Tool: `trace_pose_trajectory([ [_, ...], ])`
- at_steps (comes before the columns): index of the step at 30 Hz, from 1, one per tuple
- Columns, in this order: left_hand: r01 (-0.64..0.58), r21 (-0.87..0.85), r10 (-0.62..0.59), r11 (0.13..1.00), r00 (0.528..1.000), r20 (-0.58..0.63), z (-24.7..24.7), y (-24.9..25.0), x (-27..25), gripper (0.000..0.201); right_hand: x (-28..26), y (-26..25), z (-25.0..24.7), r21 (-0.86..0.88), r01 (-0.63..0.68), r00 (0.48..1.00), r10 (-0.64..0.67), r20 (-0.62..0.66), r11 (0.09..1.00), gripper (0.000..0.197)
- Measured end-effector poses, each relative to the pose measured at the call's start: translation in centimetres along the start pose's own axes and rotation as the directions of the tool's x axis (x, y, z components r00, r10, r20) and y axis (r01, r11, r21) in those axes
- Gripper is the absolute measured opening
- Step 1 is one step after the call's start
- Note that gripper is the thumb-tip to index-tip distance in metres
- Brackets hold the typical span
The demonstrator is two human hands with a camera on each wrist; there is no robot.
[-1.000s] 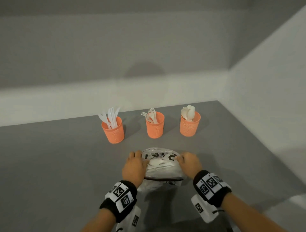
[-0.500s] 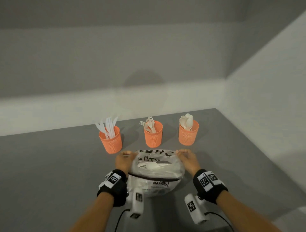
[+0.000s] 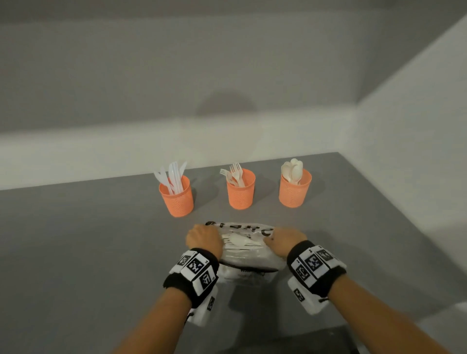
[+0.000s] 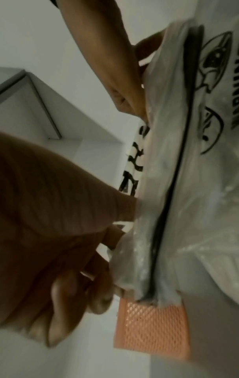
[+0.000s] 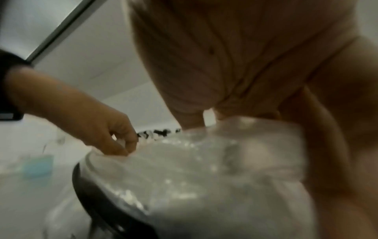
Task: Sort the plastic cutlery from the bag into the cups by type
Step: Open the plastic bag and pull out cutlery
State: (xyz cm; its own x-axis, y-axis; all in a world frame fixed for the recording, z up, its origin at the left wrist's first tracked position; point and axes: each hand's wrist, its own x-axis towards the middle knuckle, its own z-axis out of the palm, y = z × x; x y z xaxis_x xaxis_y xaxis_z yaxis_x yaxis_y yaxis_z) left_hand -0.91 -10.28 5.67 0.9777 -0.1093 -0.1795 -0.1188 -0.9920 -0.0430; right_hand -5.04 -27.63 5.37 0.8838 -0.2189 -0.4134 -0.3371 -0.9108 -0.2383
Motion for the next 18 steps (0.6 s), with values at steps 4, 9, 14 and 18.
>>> trace_pose_trajectory([
  [4, 0.022, -0.200, 0.005, 0.980, 0.991, 0.134, 0.2, -1.0, -0.2, 0.033, -0.2, 0.7, 0.0, 0.099, -0.018, 0.997, 0.010, 0.073, 0.995, 0.041],
  [9, 0.034, -0.673, 0.049, 0.739, 0.993, 0.103, 1.2, -3.3, -0.7, 0.047, -0.9, 1.3, 0.5, 0.790, -0.060, 0.997, 0.006, 0.071, 0.611, 0.055],
  [14, -0.070, -0.928, -0.008, 0.365, 0.997, -0.078, 2.7, -4.1, -0.1, 0.043, -1.2, 1.8, 1.4, 0.987, -0.111, 0.992, 0.069, 0.104, 0.116, 0.054],
  [18, 0.184, -0.973, -0.216, -0.138, 0.953, 0.211, 3.7, -3.6, 0.3, 0.042, -1.4, 1.8, 2.0, 0.975, -0.169, 0.985, 0.014, 0.173, -0.142, 0.049],
])
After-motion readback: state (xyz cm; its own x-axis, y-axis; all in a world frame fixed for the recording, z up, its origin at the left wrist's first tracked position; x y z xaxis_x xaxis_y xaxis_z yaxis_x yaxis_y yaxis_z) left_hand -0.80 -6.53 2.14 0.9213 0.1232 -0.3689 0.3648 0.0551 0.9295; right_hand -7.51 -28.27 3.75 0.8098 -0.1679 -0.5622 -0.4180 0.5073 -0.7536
